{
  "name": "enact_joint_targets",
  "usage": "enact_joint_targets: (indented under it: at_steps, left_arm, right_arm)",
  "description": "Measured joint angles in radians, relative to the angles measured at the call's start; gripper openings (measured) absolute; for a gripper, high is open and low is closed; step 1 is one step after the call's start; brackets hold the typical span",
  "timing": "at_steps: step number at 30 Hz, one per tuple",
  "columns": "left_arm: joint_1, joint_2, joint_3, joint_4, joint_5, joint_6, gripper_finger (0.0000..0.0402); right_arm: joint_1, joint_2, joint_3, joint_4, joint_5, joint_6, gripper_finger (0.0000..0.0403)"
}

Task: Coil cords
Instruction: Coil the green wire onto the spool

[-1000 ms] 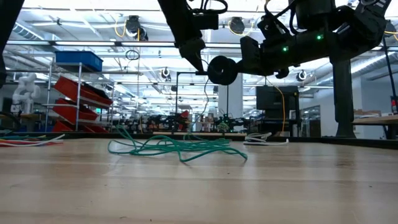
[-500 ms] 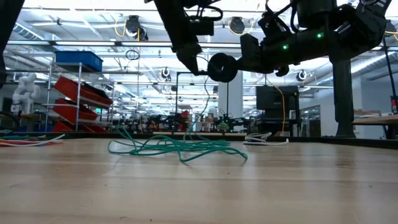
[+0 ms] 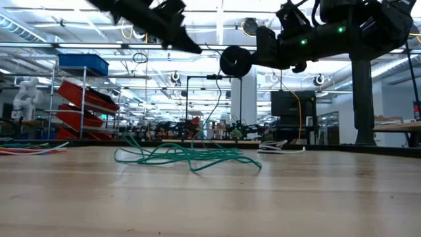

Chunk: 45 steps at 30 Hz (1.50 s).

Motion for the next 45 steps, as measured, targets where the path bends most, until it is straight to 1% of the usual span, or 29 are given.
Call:
enact_joint_targets:
  at_steps: [2,4,7,10,12,13,15,17,20,23,25,30,32,34,36,39,45]
  left_arm:
    - [0.01,-0.02,-0.129,0.177,0.088,-0.072,0.001]
    - [0.015,-0.016,-0.258,0.397,0.158,-0.158,0.001]
    - [0.011,0.044,-0.421,0.767,0.217,-0.309,0.001]
    - [-0.015,0.135,-0.514,1.134,0.221,-0.462,0.001]
    - [-0.038,0.207,-0.536,1.305,0.221,-0.522,0.001]
    - [-0.049,0.243,-0.536,1.352,0.221,-0.536,0.001]
    - [-0.07,0.313,-0.531,1.389,0.202,-0.553,0.001]
    - [-0.086,0.386,-0.506,1.39,0.154,-0.581,0.001]
    - [-0.097,0.488,-0.464,1.415,0.105,-0.674,0.001]
    - [-0.106,0.57,-0.412,1.504,0.101,-0.779,0.001]
    - [-0.118,0.603,-0.373,1.521,0.096,-0.843,0.001]
    - [-0.174,0.642,-0.3,1.511,0.006,-0.898,0.001]
    - [-0.199,0.648,-0.277,1.497,-0.043,-0.898,0.001]
    - [-0.219,0.648,-0.264,1.465,-0.108,-0.898,0.001]
    - [-0.229,0.648,-0.253,1.437,-0.142,-0.896,0.001]
    - [-0.234,0.648,-0.237,1.406,-0.145,-0.894,0.001]
    - [-0.234,0.649,-0.235,1.398,-0.113,-0.844,0.001]
  right_arm:
    - [0.007,0.0,0.0,0.016,-0.004,-0.018,0.0]
    - [0.01,0.0,0.0,0.044,-0.029,-0.03,0.0]
    - [0.018,0.0,0.0,0.073,-0.051,-0.038,0.0]
    - [0.026,0.0,0.0,0.083,-0.054,-0.049,0.0]
    - [0.029,0.0,0.0,0.089,-0.058,-0.057,0.0]
    - [0.029,0.0,0.0,0.095,-0.073,-0.06,0.0]
    - [0.029,0.0,0.0,0.113,-0.121,-0.064,0.0]
    - [0.029,0.0,0.0,0.125,-0.153,-0.06,0.0]
    - [0.036,0.0,0.0,0.125,-0.158,-0.055,0.0]
    - [0.047,0.0,0.0,0.124,-0.155,-0.074,0.0]
    - [0.048,0.0,0.0,0.123,-0.155,-0.092,0.0]
    - [0.048,0.0,0.0,0.095,-0.127,-0.118,0.0]
    - [0.048,0.002,0.0,0.093,-0.099,-0.136,0.0]
    - [0.048,0.004,0.0,0.091,-0.094,-0.146,0.0]
    - [0.048,0.004,0.0,0.091,-0.092,-0.15,0.0]
    - [0.047,0.004,0.0,0.079,-0.068,-0.162,0.0]
    - [0.046,0.004,0.0,0.025,-0.069,-0.145,0.0]
